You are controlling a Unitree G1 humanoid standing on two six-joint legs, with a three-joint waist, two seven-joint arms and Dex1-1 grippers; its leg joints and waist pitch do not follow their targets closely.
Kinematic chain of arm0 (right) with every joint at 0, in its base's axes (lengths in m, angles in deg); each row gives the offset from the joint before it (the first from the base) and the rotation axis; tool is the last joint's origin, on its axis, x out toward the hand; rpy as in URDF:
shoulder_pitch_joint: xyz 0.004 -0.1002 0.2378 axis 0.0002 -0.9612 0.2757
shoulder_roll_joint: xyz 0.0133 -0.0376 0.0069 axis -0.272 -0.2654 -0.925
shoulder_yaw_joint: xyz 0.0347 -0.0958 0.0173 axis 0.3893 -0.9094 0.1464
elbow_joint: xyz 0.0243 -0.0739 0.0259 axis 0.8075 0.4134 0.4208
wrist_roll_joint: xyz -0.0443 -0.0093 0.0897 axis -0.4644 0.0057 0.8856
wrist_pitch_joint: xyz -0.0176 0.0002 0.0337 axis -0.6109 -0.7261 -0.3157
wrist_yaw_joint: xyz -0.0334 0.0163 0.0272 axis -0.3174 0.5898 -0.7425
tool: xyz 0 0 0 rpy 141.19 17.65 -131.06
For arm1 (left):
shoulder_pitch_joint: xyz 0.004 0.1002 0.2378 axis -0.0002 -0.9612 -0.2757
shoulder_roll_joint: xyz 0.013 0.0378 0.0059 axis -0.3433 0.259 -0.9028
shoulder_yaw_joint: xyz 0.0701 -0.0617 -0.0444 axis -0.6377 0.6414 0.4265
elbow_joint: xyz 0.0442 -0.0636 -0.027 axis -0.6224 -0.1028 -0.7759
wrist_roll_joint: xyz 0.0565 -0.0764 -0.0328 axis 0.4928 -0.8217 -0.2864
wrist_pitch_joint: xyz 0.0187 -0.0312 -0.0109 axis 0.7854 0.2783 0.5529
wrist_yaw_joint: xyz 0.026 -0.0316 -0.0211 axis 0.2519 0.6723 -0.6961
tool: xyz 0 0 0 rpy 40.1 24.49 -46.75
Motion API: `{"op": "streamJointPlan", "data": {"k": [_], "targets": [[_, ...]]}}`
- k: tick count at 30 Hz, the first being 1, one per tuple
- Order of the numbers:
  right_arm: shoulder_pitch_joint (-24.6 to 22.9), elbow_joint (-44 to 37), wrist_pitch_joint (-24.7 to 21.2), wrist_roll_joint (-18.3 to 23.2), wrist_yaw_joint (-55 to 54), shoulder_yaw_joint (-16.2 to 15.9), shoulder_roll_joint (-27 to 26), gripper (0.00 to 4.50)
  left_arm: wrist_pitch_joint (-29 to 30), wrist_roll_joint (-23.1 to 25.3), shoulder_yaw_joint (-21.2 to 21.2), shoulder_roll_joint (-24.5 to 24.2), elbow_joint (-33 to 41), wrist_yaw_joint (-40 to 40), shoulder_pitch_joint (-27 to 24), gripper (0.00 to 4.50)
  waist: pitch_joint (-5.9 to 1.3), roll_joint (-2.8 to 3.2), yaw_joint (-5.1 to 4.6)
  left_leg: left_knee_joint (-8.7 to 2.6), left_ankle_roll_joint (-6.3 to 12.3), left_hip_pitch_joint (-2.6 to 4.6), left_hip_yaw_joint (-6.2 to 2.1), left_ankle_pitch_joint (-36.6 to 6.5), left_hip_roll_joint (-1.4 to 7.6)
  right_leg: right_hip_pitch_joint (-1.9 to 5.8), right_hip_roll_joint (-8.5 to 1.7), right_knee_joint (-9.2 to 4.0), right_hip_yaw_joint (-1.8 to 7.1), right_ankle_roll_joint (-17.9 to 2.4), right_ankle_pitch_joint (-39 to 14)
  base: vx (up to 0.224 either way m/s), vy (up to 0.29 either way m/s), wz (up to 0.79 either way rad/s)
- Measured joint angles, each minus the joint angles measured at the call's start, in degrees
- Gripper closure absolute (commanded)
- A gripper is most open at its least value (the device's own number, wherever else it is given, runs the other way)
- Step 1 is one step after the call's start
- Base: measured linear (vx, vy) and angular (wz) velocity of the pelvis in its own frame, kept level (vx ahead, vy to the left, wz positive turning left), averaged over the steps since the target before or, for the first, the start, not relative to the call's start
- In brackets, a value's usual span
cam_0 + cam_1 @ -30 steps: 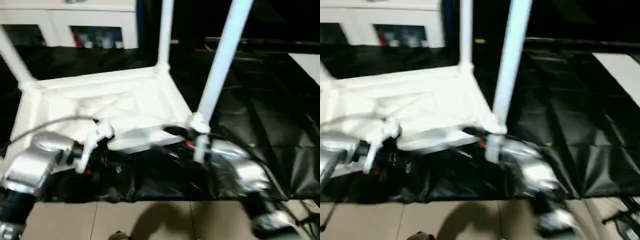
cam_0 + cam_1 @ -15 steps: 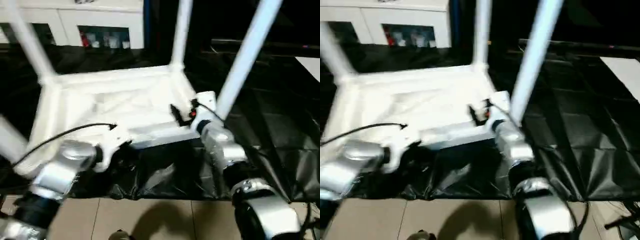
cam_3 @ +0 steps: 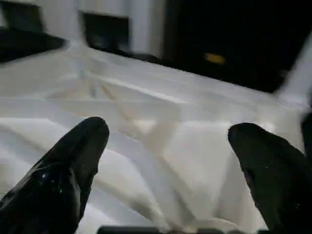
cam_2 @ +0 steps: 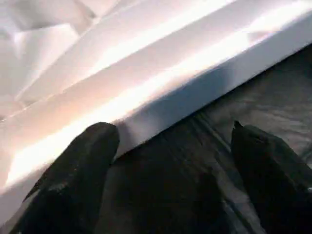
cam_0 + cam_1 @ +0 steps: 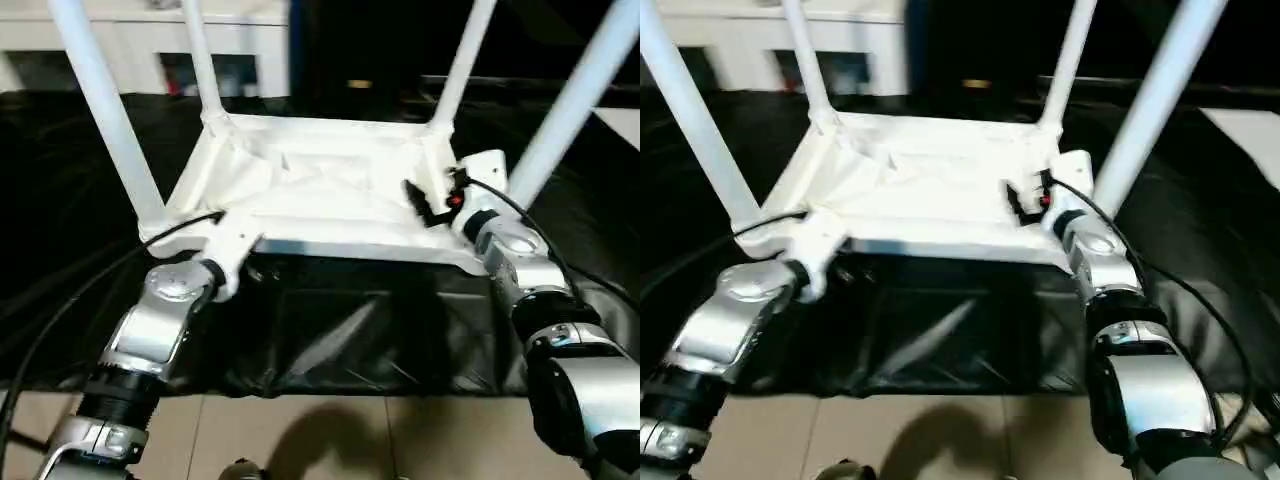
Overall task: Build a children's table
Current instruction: Rotate table base
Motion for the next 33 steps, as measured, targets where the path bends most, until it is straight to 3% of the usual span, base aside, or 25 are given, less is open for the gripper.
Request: {"op": "streamJointPlan", "data": {"k": [4, 8, 11, 14, 18, 21, 27, 33], "targets": [[-5.8, -6.9, 4.9, 0.8, 5.0, -1.7, -2.5, 0.0, -4.5, -2.4, 7.0, 1.2, 1.3, -5.0, -8.7, 0.11, -0.01, 0.02, -0.2, 0.03, 0.05, -0.01, 0.0, 0.0, 0.1, -0.01, 0.06, -0.03, -0.03, 0.0, 0.0, 0.0, 0.0, 0.0], [-12.1, -13.5, 5.8, 0.8, 6.2, -3.3, -4.0, 0.0, -10.2, -3.0, 14.1, 3.0, 2.8, -11.9, -15.6, 0.11, 0.03, 0.06, 0.7, 0.3, 0.08, -0.16, -0.04, -0.1, 0.31, 0.06, 0.02, -0.05, -0.07, 0.0, 0.0, 0.0, 0.0, 0.0], [-16.4, -19.6, 5.6, 0.8, 6.1, -4.3, -4.1, 0.0, -14.6, -3.5, 18.0, 4.4, 3.2, -16.0, -17.0, 0.11, 0.03, 0.05, 1.53, 0.47, 0.11, -0.1, -0.04, -0.1, 0.31, 0.28, -0.01, -0.1, -0.03, -0.1, 0.1, 0.0, 0.0, 0.0], [-20.9, -25.4, 1.8, 0.3, 5.6, -5.8, -3.7, 0.0, -19.1, -5.7, 20.7, 6.0, 3.4, -17.8, -17.0, 0.11, 0.01, 0.02, 1.67, 0.48, 0.11, 0.11, -0.07, -0.1, 0.27, 0.54, -0.03, -0.2, 0.11, 0.0, 0.1, 0.0, 0.0, 0.0], [-27.1, -31.0, -10.4, -2.4, 4.4, -8.0, -1.3, 0.0, -23.1, -7.7, 21.4, 5.2, -0.1, -17.3, -12.5, 0.11, 0.01, 0.02, 1.63, 0.46, 0.11, 0.07, -0.13, -0.1, 0.15, 0.53, -0.04, -0.28, 0.2, 0.3, 0.3, 0.0, 0.0, 0.0], [-29.1, -33.3, -16.1, -2.1, 3.4, -8.4, -1.4, 0.0, -25.0, -8.5, 21.5, 3.9, -3.1, -15.0, -9.2, 0.11, 0.01, 0.13, 1.08, 0.41, 0.1, 0.05, -0.22, -0.1, 0.06, 0.3, -0.04, -0.26, 0.25, 0.4, 0.4, 0.0, 0.0, 0.0], [-29.1, -35.0, -22.0, -2.1, -0.2, -7.6, -2.1, 0.0, -26.9, -10.3, 21.4, -0.3, -16.3, -9.3, 1.3, 0.11, -0.03, 0.22, 0.32, 0.36, 0.08, 0.02, -0.22, -0.1, -0.04, 0.17, 0.04, -0.24, 0.24, 0.4, 0.4, 0.0, 0.0, 0.0], [-27.1, -35.1, -25.7, -1.6, -2.8, -6.5, -3.8, 0.0, -29.1, -9.7, 22.6, -4.6, -31.5, -12.1, 11.4, 0.11, 0.07, 0.46, 0.0, 0.41, 0.09, -0.01, -0.22, -0.1, -0.08, 0.13, 0.0, -0.17, 0.26, 0.4, 0.4, 0.0, 0.0, 0.0]]}}
